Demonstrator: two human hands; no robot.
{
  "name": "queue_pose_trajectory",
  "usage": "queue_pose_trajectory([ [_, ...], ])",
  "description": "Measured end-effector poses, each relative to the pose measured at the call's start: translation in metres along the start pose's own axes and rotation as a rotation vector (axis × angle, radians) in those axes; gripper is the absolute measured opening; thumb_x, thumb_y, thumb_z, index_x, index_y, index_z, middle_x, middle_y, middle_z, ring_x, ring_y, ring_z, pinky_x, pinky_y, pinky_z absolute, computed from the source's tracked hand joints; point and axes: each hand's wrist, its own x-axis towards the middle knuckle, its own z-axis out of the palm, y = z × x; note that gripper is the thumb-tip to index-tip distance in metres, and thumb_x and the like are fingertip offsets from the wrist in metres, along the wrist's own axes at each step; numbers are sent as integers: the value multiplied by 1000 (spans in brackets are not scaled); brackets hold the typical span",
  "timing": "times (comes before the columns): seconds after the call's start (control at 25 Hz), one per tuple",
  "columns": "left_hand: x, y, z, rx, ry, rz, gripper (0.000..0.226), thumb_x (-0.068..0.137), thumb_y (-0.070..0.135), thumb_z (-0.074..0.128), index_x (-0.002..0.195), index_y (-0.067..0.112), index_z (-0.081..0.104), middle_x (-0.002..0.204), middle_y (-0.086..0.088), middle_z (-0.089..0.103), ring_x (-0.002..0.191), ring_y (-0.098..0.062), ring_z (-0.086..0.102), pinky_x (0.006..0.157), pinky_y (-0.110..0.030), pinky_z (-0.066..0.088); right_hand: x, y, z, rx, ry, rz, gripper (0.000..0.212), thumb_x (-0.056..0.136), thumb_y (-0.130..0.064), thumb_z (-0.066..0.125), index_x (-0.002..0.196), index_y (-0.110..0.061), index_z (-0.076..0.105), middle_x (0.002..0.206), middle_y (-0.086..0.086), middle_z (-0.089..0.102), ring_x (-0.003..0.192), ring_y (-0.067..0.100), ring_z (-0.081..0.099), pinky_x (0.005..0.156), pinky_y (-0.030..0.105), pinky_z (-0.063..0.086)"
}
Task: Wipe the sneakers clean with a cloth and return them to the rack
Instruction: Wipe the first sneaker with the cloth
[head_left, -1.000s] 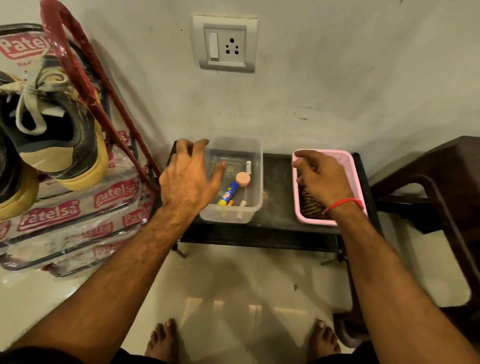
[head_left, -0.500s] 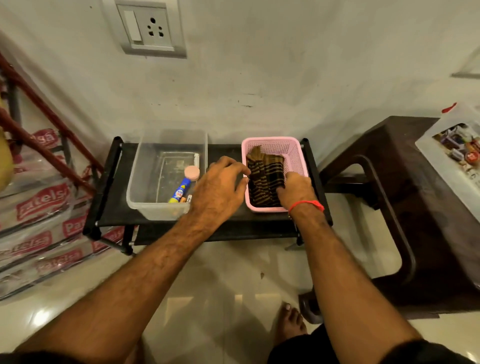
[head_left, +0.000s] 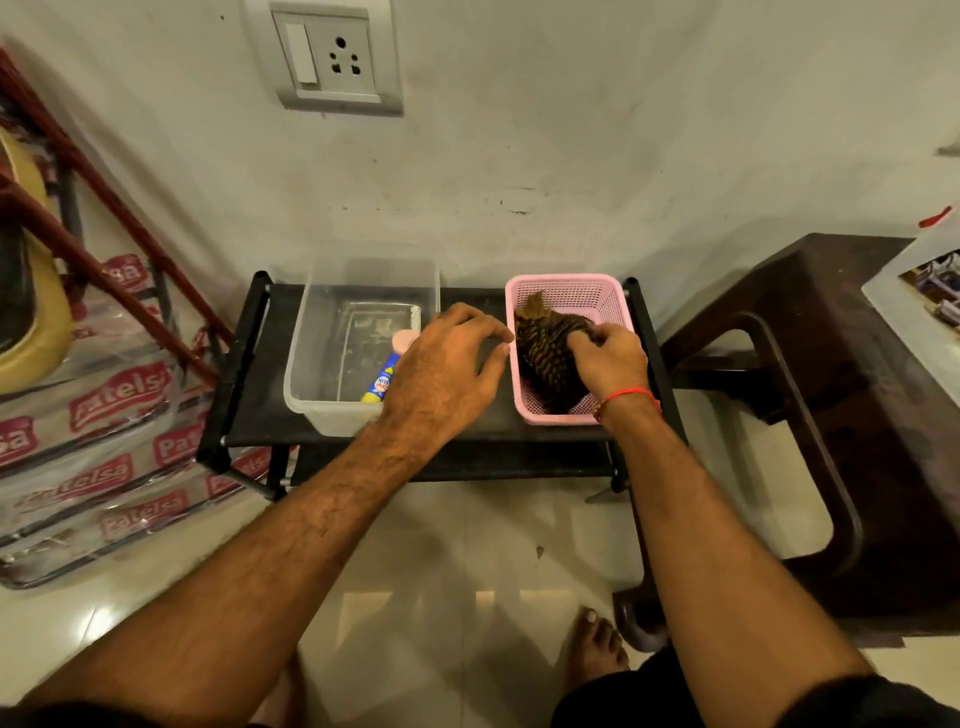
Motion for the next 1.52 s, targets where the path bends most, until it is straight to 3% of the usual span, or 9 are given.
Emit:
queue_pose_trajectory([
  [0.16, -2, -3, -20, 0, 17, 9, 17, 96, 24, 68, 111, 21, 74, 115, 0, 65, 103, -15, 60, 90, -36, 57, -24, -39, 1, 742, -111, 125, 13, 99, -14, 52, 93, -14, 64, 98, 6, 69, 102, 27, 66, 89, 45, 58],
  [0.32, -10, 3, -64, -162, -7, -145, 18, 99, 27, 65, 116, 29, 70, 117, 9, 63, 96, -8, 63, 75, -15, 50, -65, -81, -13, 986, -300, 81, 12, 100, -9, 47, 102, -11, 59, 103, 9, 69, 100, 24, 66, 77, 39, 59],
  [0.48, -38, 29, -126, -895, -1, -634, 27, 102, 41, 57, 119, 22, 66, 119, -7, 74, 109, -24, 72, 88, -39, 60, -134, -106, -18, 1104, -543, 44, 26, 98, 3, 41, 120, -6, 53, 111, 17, 66, 102, 27, 66, 74, 39, 60],
  [0.64, -97, 61, -160, -1230, -137, -699, 45, 95, 51, 62, 129, 22, 68, 121, -7, 75, 114, -24, 71, 92, -42, 59, -215, -118, -31, 989, -735, -71, 31, 99, 4, 42, 125, -7, 54, 106, 12, 70, 95, 21, 70, 72, 38, 61],
  [0.76, -122, 76, -183, -1184, 56, -710, 26, 95, 16, 68, 121, 15, 70, 118, -10, 75, 120, -33, 67, 94, -55, 57, -253, -102, -52, 986, -748, -109, 30, 98, 6, 45, 122, -9, 55, 104, 10, 71, 96, 21, 69, 79, 40, 59],
  [0.88, -151, 98, -205, -1091, 150, -710, 42, 94, -10, 49, 118, 20, 66, 118, -14, 70, 113, -30, 66, 83, -48, 59, -280, -91, -76, 1019, -787, -61, 23, 94, -1, 59, 115, -8, 58, 106, 14, 71, 100, 26, 68, 77, 35, 60],
  [1.12, -205, 116, -192, -1468, -124, -772, 58, 97, 59, 53, 131, 14, 66, 128, -16, 68, 113, -33, 65, 105, -55, 48, -312, -101, -94, 13, -495, -1012, 22, 84, -19, 66, 93, -30, 50, 94, -5, 69, 83, 14, 66, 75, 32, 54],
  [1.32, -216, 120, -185, -1240, 246, -829, 67, 84, 62, 71, 130, 14, 63, 123, -11, 73, 110, -32, 72, 91, -51, 59, -323, -99, -84, 617, -693, -304, 30, 89, -6, 71, 113, -19, 58, 101, 16, 73, 94, 34, 69, 85, 44, 54],
  [1.52, -203, 118, -213, -892, 97, -628, 41, 95, 46, 67, 124, 16, 69, 114, -4, 77, 110, -23, 72, 102, -46, 55, -325, -97, -79, 768, -966, -45, 31, 96, -14, 64, 124, -2, 64, 117, 18, 72, 109, 30, 70, 91, 37, 59],
])
